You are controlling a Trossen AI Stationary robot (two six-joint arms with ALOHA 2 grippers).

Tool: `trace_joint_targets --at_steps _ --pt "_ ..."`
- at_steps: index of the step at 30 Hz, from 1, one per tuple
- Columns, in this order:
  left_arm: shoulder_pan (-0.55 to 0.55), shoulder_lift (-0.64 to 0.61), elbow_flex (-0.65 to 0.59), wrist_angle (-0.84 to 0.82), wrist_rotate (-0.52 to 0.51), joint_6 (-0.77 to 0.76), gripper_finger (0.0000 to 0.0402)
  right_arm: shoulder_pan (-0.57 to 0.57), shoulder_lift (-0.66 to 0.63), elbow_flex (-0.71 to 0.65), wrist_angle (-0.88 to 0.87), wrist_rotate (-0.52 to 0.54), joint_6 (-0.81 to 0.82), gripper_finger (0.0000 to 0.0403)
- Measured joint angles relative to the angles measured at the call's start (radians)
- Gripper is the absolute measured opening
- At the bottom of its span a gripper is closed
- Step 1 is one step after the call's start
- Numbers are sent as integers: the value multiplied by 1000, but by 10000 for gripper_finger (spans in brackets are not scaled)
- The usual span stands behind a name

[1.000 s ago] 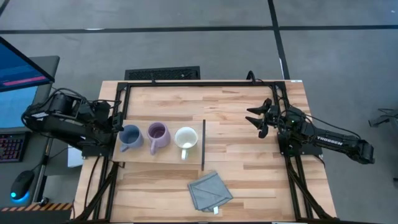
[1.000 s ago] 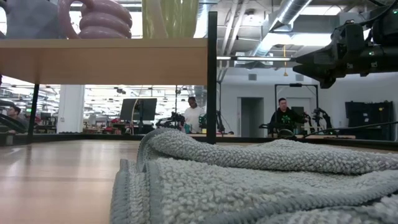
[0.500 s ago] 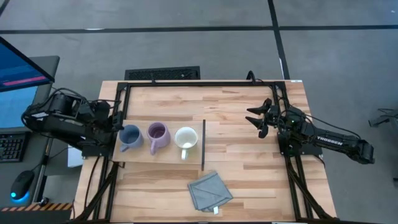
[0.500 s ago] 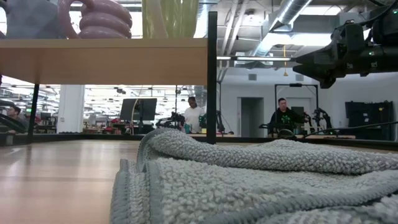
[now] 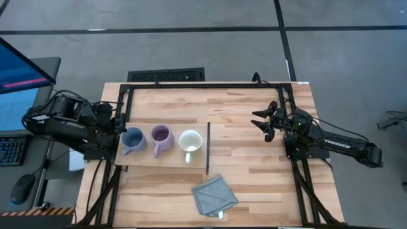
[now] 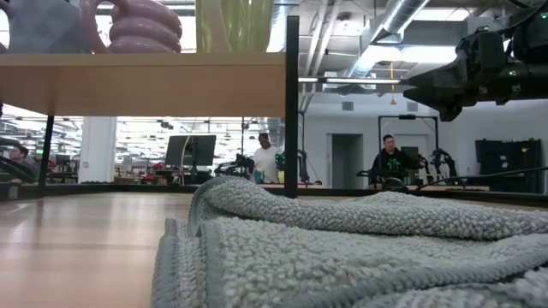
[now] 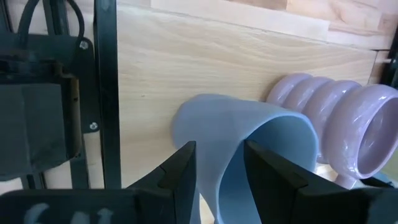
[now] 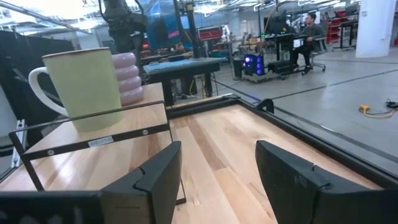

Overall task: Stack small to large cups/mugs on shelf
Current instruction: Put the blue mug on the shelf, then return to Home Position

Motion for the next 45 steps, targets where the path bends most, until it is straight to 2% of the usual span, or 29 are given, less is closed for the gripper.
trace_joint_targets --at_steps 13,25,31,36,42,45 --pt "0 -1 0 0 -29 21 124 0 0 0 0 0 0 230" --pt "0 -1 0 -1 13 -18 124 0 0 0 0 0 0 230" --pt "0 -1 0 0 75 -46 124 0 0 0 0 0 0 230" --pt "0 -1 2 -1 15 7 124 0 0 0 0 0 0 230" --pt "0 0 60 0 7 22 124 0 0 0 0 -1 0 230" --pt "0 0 89 0 -34 47 124 0 0 0 0 0 0 230"
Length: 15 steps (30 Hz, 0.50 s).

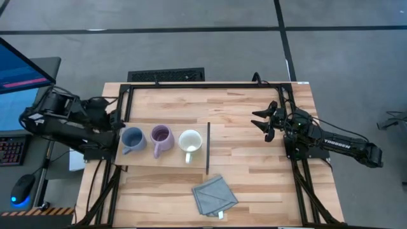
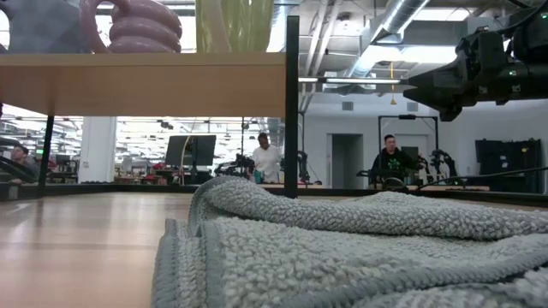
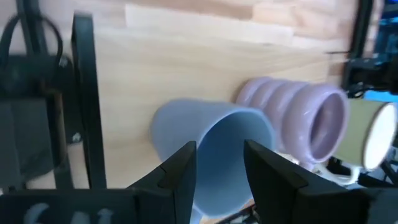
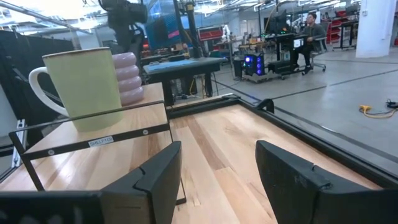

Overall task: Stack small to large cups/mugs on shelf
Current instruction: Return to Home Position

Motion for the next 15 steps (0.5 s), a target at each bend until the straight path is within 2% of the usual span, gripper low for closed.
trace_joint_targets --at_steps 5,9,12,15 --pt "0 0 50 0 -67 91 124 0 0 0 16 0 14 230" --pt "0 0 88 9 -120 235 124 0 0 0 64 0 73 230" --pt "0 0 99 80 -191 429 124 0 0 0 116 0 112 230" --pt "0 0 102 166 -225 697 124 0 0 0 174 -5 139 230"
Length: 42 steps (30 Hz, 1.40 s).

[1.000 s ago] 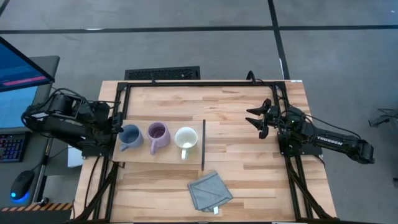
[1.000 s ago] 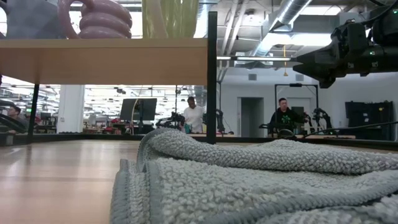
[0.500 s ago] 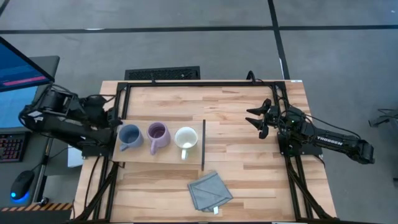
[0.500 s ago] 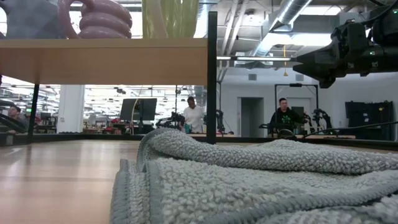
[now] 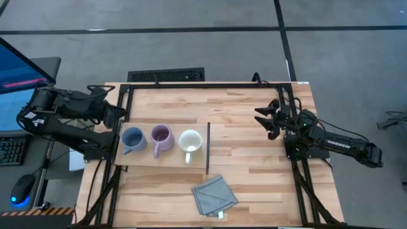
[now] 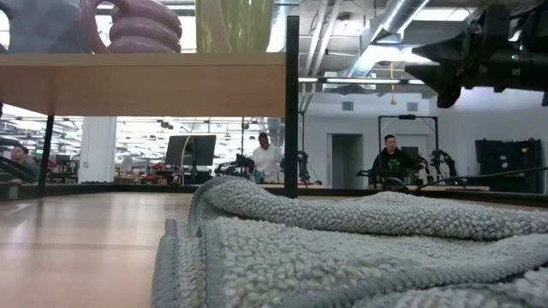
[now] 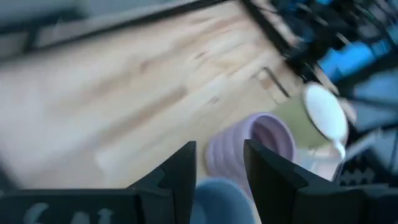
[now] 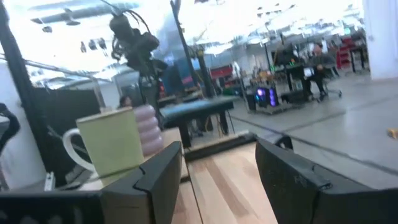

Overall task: Stack small to large cups/mugs on shelf
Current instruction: Return to Home Position

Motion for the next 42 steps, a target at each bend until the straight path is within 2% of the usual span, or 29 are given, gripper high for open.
trace_joint_targets --at_steps 5,10,21,25,32,37,42 --pt "0 0 -7 132 0 395 124 0 0 0 61 5 -3 230" --pt "0 -47 -9 179 -16 622 124 0 0 0 146 6 18 230" --pt "0 -368 -44 220 -38 724 124 0 0 0 151 10 -1 230" --pt "0 -416 -104 211 -16 780 124 0 0 0 139 10 -64 230" --pt "0 -444 -197 263 1 860 124 0 0 0 126 10 -69 230" --pt "0 -463 -281 316 -4 852 124 0 0 0 102 10 -69 230" --pt "0 -559 -345 322 -53 800 124 0 0 0 108 10 -69 230"
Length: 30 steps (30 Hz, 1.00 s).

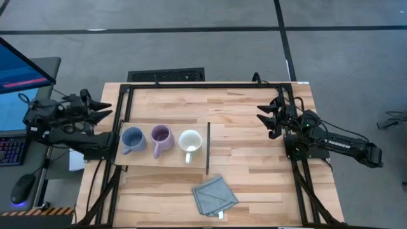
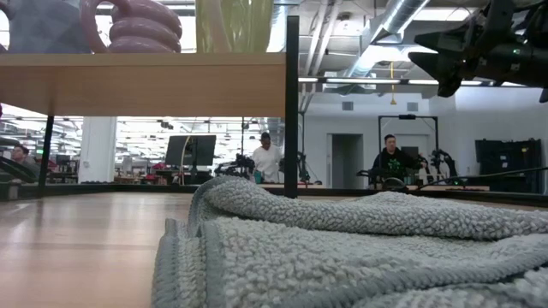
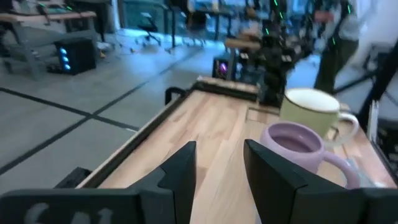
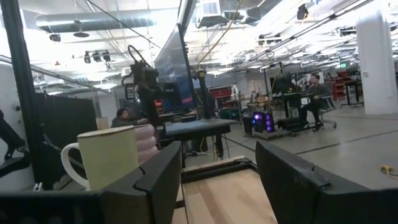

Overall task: Stack small to large cups/mugs on shelf
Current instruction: Return to Home Position

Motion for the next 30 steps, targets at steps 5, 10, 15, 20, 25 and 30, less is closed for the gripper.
trace_joint_targets --at_steps 5,10,15,20,25,30 --pt "48 -130 -79 36 -78 -13 124 -3 0 0 -23 4 -54 230" --pt "150 -94 -105 -65 -233 -57 124 -33 1 0 -38 124 -106 230" --pt "252 -126 -160 -48 -242 -70 124 -94 -1 0 -80 254 -135 230" --pt "366 -126 -162 -51 -277 -72 124 -162 2 0 -76 292 -150 230" --pt "482 -126 -162 -57 -276 -59 124 -227 2 0 -75 315 -156 230" --pt "560 -126 -195 10 -166 -39 124 -283 2 0 -75 315 -157 230"
